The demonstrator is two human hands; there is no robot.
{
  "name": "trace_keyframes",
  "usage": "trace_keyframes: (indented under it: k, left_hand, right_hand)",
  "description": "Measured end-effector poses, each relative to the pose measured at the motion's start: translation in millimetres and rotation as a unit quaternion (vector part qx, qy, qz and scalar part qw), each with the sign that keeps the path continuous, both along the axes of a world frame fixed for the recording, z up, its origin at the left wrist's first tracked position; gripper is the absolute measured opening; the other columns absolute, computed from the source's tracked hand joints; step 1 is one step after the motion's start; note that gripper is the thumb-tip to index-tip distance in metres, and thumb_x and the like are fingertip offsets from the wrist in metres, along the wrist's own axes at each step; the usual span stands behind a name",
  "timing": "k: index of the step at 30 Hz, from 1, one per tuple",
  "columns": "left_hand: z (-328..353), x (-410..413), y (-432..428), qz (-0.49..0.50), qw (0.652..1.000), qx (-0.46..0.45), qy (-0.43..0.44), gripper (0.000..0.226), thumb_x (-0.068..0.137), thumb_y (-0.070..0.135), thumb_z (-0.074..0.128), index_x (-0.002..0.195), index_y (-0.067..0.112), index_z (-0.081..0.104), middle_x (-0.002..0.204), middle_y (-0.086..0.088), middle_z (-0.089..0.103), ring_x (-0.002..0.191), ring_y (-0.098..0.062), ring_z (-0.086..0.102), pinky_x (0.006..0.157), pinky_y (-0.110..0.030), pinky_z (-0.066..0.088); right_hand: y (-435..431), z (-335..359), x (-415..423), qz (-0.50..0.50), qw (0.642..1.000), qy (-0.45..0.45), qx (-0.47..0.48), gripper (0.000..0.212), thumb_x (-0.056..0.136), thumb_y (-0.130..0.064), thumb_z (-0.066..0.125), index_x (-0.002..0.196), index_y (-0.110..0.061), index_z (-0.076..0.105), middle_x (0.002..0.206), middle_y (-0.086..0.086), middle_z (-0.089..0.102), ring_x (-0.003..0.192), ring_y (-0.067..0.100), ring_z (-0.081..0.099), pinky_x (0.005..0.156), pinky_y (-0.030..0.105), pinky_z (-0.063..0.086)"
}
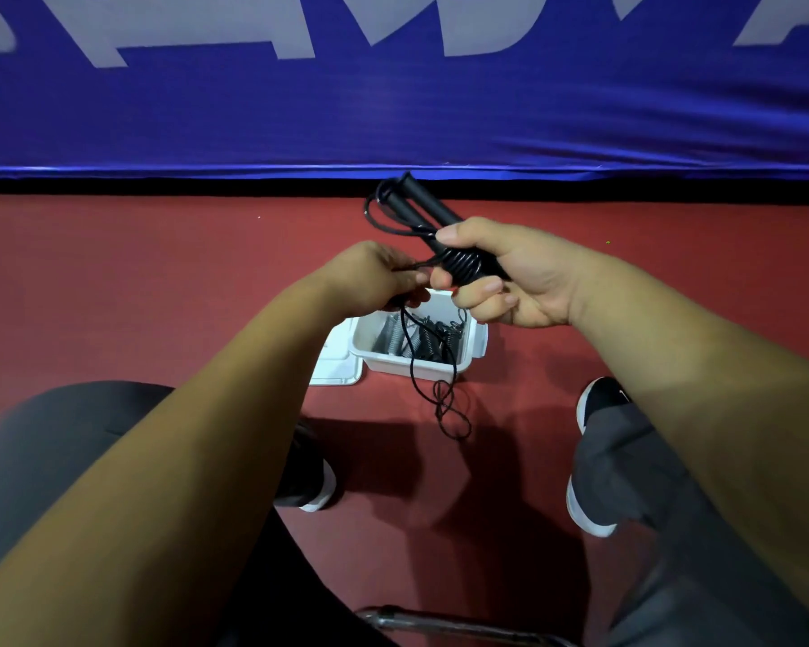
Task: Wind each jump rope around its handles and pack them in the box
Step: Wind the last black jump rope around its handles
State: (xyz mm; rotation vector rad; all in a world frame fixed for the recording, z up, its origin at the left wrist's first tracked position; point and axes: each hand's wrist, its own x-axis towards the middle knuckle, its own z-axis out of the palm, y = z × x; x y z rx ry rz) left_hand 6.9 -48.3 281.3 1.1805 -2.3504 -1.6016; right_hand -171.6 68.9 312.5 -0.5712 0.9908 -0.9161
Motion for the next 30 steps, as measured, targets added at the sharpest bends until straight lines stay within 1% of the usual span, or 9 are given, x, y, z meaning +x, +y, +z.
trace_keyframes:
  k: [3, 5, 7, 10, 14, 19, 24, 27, 30]
  left_hand:
    - [14, 6, -1, 0.029, 0.996, 0.032, 0.084, 0.019, 0.102, -0.003, 0.059, 0.094, 0.012, 0.067, 0.075, 0.002, 0.074, 0.07, -0.005, 0.071, 0.075, -0.025, 0.057]
    - [24, 9, -4, 0.003, 0.991, 0.054, 0.122, 0.013, 0.096, 0.0, 0.065, 0.107, 0.003, 0.071, 0.089, -0.005, 0.079, 0.079, -0.009, 0.073, 0.072, -0.02, 0.057]
    - [25, 8, -6, -0.012, 0.989, 0.068, 0.127, 0.021, 0.092, 0.005, 0.074, 0.113, 0.002, 0.075, 0.106, -0.016, 0.077, 0.09, -0.021, 0.071, 0.078, -0.025, 0.06]
    - [26, 0, -3, 0.002, 0.99, 0.039, 0.138, 0.015, 0.09, 0.001, 0.077, 0.104, 0.005, 0.078, 0.103, -0.01, 0.078, 0.095, -0.016, 0.072, 0.089, -0.025, 0.058]
    - [37, -4, 2, -0.026, 0.988, -0.034, 0.147, 0.014, 0.086, 0.0, 0.081, 0.099, 0.004, 0.079, 0.099, -0.01, 0.079, 0.093, -0.011, 0.071, 0.091, -0.023, 0.056]
    - [48, -3, 5, -0.042, 0.986, -0.115, 0.116, 0.017, 0.088, -0.001, 0.079, 0.099, 0.011, 0.083, 0.096, -0.001, 0.08, 0.094, -0.009, 0.075, 0.088, -0.02, 0.056]
    - [54, -2, 2, -0.102, 0.971, -0.215, 0.039, 0.026, 0.087, 0.008, 0.083, 0.108, 0.023, 0.084, 0.095, 0.003, 0.072, 0.084, -0.007, 0.067, 0.074, -0.013, 0.048]
    - [53, 1, 1, -0.159, 0.95, -0.267, -0.027, 0.033, 0.091, 0.013, 0.077, 0.117, 0.032, 0.081, 0.1, 0.009, 0.073, 0.09, -0.008, 0.066, 0.083, -0.022, 0.05]
    - [49, -1, 1, -0.152, 0.939, -0.299, -0.076, 0.034, 0.088, 0.014, 0.079, 0.118, 0.03, 0.08, 0.103, 0.01, 0.077, 0.092, -0.006, 0.068, 0.083, -0.021, 0.049]
  right_hand:
    - [6, -2, 1, 0.1, 0.995, 0.001, 0.023, 0.023, 0.095, -0.031, 0.061, 0.102, -0.009, 0.055, 0.085, 0.006, 0.058, 0.045, 0.001, 0.032, 0.036, 0.014, 0.018]
    - [9, -4, 1, 0.171, 0.984, 0.005, 0.048, 0.024, 0.097, -0.03, 0.059, 0.107, -0.008, 0.056, 0.085, 0.007, 0.056, 0.045, 0.002, 0.031, 0.036, 0.014, 0.018]
    - [11, -7, 1, 0.224, 0.971, 0.032, 0.072, 0.026, 0.097, -0.028, 0.058, 0.117, -0.01, 0.059, 0.082, 0.006, 0.054, 0.047, 0.004, 0.024, 0.037, 0.016, 0.015]
    - [11, -12, 2, 0.255, 0.957, 0.086, 0.105, 0.023, 0.099, -0.025, 0.059, 0.117, -0.011, 0.062, 0.08, 0.006, 0.052, 0.048, 0.006, 0.023, 0.037, 0.016, 0.015]
    - [6, -19, -1, 0.224, 0.956, 0.144, 0.127, 0.017, 0.103, -0.022, 0.059, 0.112, -0.008, 0.06, 0.083, 0.009, 0.057, 0.048, 0.007, 0.027, 0.036, 0.015, 0.016]
    - [0, -25, -7, 0.156, 0.957, 0.208, 0.131, 0.025, 0.101, -0.019, 0.063, 0.121, -0.005, 0.059, 0.099, 0.016, 0.073, 0.054, 0.01, 0.033, 0.036, 0.017, 0.025]
    - [-5, -36, -12, 0.051, 0.956, 0.26, 0.124, 0.012, 0.097, -0.019, 0.066, 0.105, -0.013, 0.06, 0.079, 0.005, 0.059, 0.052, 0.009, 0.03, 0.04, 0.016, 0.022]
    - [-11, -46, -16, -0.022, 0.95, 0.281, 0.137, 0.019, 0.095, -0.022, 0.066, 0.111, -0.013, 0.06, 0.081, 0.005, 0.056, 0.048, 0.009, 0.031, 0.039, 0.016, 0.024]
    - [-15, -52, -16, -0.065, 0.947, 0.281, 0.141, 0.028, 0.094, -0.023, 0.067, 0.118, -0.01, 0.06, 0.088, 0.007, 0.055, 0.048, 0.009, 0.031, 0.04, 0.016, 0.025]
